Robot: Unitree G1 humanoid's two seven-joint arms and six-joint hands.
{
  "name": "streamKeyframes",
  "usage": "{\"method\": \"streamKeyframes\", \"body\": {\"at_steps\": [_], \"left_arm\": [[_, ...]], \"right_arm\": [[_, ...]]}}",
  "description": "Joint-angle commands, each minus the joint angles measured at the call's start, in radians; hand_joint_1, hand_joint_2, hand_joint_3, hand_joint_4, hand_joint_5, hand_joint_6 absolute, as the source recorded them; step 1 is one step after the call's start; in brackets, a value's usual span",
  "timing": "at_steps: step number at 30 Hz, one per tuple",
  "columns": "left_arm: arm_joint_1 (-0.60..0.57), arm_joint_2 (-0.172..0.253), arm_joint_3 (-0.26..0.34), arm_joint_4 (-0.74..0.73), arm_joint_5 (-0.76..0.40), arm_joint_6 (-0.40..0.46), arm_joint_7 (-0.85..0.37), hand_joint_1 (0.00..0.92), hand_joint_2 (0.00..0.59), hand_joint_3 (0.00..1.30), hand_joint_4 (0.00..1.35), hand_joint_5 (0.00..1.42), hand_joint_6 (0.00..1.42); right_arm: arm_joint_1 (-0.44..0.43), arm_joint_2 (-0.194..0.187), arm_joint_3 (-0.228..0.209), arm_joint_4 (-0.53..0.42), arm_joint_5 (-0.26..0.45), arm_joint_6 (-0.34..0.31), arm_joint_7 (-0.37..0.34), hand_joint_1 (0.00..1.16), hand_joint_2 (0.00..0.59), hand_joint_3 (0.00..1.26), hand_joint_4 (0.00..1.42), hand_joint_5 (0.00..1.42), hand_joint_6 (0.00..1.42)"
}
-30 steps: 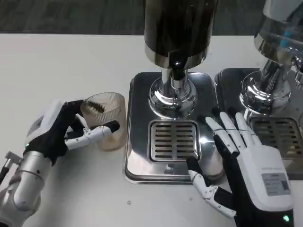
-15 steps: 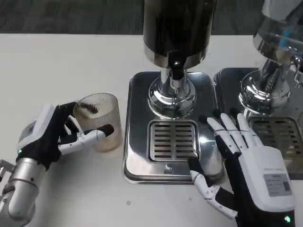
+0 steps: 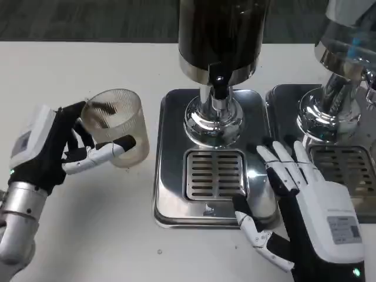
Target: Grasp the cup under the faucet to collect the drink, then remove the cup.
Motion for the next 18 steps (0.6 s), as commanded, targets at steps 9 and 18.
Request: {"method": "streamKeyframes", "body": {"at_steps": [9,18], "left_arm": [[-0.079,-0.080,-0.090,0.008,0.078,0.010,-0.064,0.334,0.131,0.56,0.67,0.93,1.16],[-0.142,-0.124,-0.132,0.059,0.116,0.045,-0.083,0.334,0.131,0.56,0.67,0.93,1.16]], "right_arm": [[0.033,0.032,-0.002,-0.026,0.002,-0.006,-0.019,0.30,0.421,0.19,0.10,0.00,0.15],[0.063,0.062,-0.005,-0.040,0.005,-0.004,-0.038,0.30,0.421,0.19,0.10,0.01,0.15]]}}
